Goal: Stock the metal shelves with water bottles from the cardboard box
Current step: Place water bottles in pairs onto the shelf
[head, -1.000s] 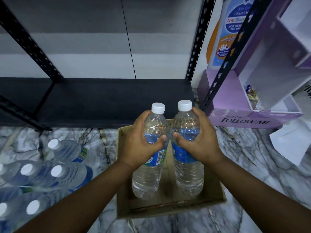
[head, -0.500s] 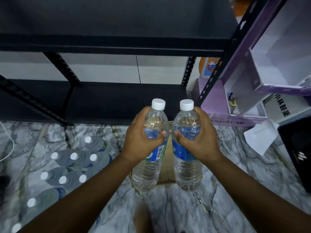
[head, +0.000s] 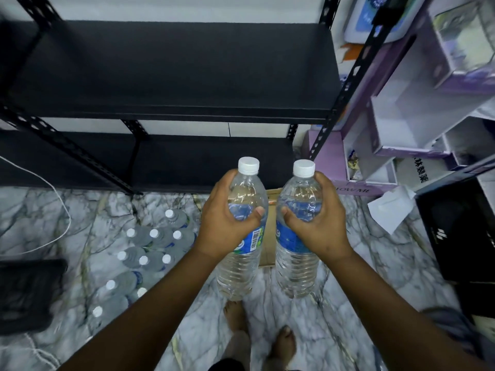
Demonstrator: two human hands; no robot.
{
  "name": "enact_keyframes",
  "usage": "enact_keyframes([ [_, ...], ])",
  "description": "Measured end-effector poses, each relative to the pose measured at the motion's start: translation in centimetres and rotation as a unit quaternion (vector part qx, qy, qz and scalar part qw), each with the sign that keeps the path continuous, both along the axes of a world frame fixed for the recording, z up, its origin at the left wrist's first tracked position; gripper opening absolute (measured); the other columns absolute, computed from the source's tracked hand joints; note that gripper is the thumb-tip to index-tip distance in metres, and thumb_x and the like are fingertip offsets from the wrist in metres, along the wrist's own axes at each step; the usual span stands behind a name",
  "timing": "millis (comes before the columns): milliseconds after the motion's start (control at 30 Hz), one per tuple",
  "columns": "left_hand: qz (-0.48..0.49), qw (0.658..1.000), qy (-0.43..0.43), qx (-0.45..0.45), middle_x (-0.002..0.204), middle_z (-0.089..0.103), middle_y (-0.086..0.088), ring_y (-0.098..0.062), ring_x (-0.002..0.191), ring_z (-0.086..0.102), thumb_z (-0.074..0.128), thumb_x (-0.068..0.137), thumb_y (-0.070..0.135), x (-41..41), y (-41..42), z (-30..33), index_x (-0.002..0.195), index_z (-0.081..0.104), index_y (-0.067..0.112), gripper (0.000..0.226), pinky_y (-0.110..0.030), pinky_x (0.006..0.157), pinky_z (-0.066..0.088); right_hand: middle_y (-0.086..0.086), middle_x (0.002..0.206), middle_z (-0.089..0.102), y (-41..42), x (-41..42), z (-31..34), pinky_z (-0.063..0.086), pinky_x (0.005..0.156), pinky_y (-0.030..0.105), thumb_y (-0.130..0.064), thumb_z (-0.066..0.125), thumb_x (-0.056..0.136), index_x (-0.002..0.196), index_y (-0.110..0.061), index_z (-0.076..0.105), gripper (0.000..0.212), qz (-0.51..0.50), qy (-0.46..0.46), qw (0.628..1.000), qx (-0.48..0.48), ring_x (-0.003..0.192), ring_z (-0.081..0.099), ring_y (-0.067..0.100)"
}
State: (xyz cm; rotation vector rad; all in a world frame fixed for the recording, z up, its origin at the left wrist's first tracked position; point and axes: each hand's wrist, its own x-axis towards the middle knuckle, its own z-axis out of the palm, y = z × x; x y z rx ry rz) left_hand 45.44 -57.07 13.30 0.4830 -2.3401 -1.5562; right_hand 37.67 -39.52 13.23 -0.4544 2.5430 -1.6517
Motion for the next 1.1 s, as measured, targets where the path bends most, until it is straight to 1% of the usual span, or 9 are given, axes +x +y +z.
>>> enact_keyframes([
  [100,-0.004,1.000,0.000,-0.002,0.128,0.058,0.002,-0.016,0.115,0.060,0.070,0.072,0.045,1.1,0.4,2.2,0.137,0.040,0.031,0.074,-0.040,0.094,0.053,0.003,0.126,0.054,0.3,1.0,2.6,0.047,0.101,0.041,-0.049,0.072,0.066,0.135,-0.018,0.042,0.082,-0.004,-0.001,1.000,-0.003,0.118,0.054,0.018],
  [200,-0.006,1.000,-0.001,0.004,0.126,0.058,0.001,-0.018,0.113,0.060,0.070,0.072,0.045,2.1,0.9,4.5,0.136,0.041,0.032,0.072,-0.044,0.092,0.053,0.003,0.127,0.054,0.6,2.0,5.1,0.047,0.101,0.041,-0.050,0.071,0.066,0.136,-0.018,0.042,0.083,-0.006,0.006,1.000,0.003,0.119,0.053,0.017],
  [267,-0.006,1.000,-0.002,-0.003,0.127,0.058,0.002,-0.017,0.114,0.060,0.069,0.072,0.046,2.8,1.3,6.0,0.134,0.041,0.037,0.069,-0.038,0.093,0.053,0.002,0.127,0.053,0.9,2.8,6.7,0.047,0.101,0.040,-0.050,0.071,0.066,0.136,-0.019,0.042,0.082,-0.007,0.005,1.000,0.000,0.118,0.053,0.016],
  [367,0.001,1.000,0.001,-0.032,0.126,0.057,0.007,-0.011,0.113,0.058,0.066,0.069,0.051,3.7,1.8,8.7,0.131,0.037,0.045,0.068,-0.016,0.090,0.048,0.001,0.128,0.053,1.2,3.9,9.2,0.047,0.101,0.042,-0.051,0.070,0.065,0.136,-0.016,0.042,0.084,-0.012,0.007,1.000,0.001,0.118,0.053,0.016],
  [467,-0.001,0.999,0.007,-0.035,0.127,0.056,0.006,-0.012,0.115,0.057,0.066,0.070,0.051,4.5,2.0,10.7,0.132,0.035,0.043,0.070,-0.022,0.092,0.048,0.002,0.127,0.053,1.5,4.8,11.3,0.047,0.101,0.043,-0.051,0.070,0.065,0.136,-0.015,0.042,0.085,-0.008,0.011,1.000,0.001,0.119,0.053,0.017],
  [600,0.006,0.999,0.014,-0.037,0.127,0.054,0.009,-0.008,0.116,0.055,0.065,0.070,0.053,5.3,2.3,13.2,0.133,0.034,0.042,0.070,-0.015,0.092,0.044,0.000,0.125,0.053,1.8,5.9,13.7,0.046,0.100,0.035,-0.047,0.074,0.065,0.135,-0.017,0.043,0.082,-0.005,0.025,1.000,0.005,0.116,0.053,0.013],
  [833,0.004,0.998,0.039,-0.039,0.125,0.056,0.009,-0.011,0.114,0.058,0.068,0.069,0.052,6.6,2.8,17.1,0.127,0.035,0.055,0.067,-0.039,0.094,0.053,-0.005,0.122,0.052,2.8,7.4,17.2,0.046,0.097,0.030,-0.046,0.075,0.064,0.131,-0.031,0.040,0.076,-0.014,0.046,0.999,-0.015,0.115,0.054,0.011],
  [967,0.004,0.997,0.054,-0.051,0.124,0.057,0.009,-0.008,0.112,0.058,0.068,0.069,0.052,6.8,3.1,18.8,0.130,0.035,0.048,0.070,-0.034,0.094,0.052,-0.011,0.118,0.052,3.1,7.6,19.2,0.043,0.093,0.017,-0.041,0.077,0.065,0.129,-0.035,0.038,0.075,-0.017,0.065,0.998,-0.018,0.109,0.053,-0.002],
  [1100,0.006,0.996,0.078,-0.050,0.121,0.058,0.010,-0.004,0.110,0.059,0.070,0.068,0.048,6.6,3.6,20.9,0.124,0.037,0.055,0.066,-0.021,0.091,0.050,-0.010,0.123,0.053,3.4,7.3,21.1,0.048,0.098,0.033,-0.051,0.072,0.063,0.131,-0.034,0.039,0.077,-0.011,0.078,0.996,-0.032,0.115,0.055,0.011],
])
